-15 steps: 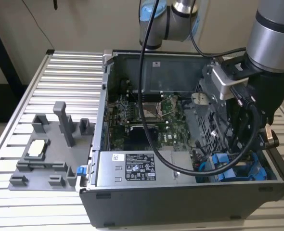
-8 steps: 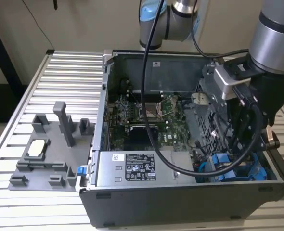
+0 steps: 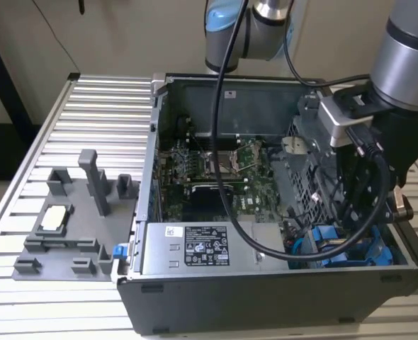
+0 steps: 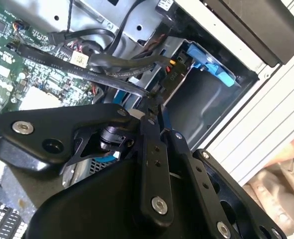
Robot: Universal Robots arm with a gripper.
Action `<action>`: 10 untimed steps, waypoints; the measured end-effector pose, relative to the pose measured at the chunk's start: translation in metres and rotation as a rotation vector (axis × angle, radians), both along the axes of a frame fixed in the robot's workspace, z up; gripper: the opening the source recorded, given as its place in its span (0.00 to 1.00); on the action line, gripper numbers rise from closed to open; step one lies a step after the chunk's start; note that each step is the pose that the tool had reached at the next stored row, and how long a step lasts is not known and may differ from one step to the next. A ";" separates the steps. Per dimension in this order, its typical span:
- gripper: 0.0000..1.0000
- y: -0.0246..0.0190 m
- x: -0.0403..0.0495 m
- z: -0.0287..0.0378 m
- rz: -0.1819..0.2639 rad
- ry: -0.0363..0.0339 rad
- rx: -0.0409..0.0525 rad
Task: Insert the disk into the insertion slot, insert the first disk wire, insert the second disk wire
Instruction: 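Insert the second disk wire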
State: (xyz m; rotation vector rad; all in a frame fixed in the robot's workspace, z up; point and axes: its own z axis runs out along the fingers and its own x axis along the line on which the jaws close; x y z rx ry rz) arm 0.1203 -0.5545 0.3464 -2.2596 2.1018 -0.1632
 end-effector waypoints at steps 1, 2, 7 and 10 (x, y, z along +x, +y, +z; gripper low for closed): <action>0.16 0.0000 0.0009 -0.0001 -0.001 0.0010 0.0000; 0.16 0.0000 0.0013 -0.0002 -0.003 0.0017 0.0000; 0.16 -0.0002 0.0017 -0.0021 -0.036 0.0026 -0.0001; 0.16 -0.0002 0.0018 -0.0034 -0.068 0.0027 0.0000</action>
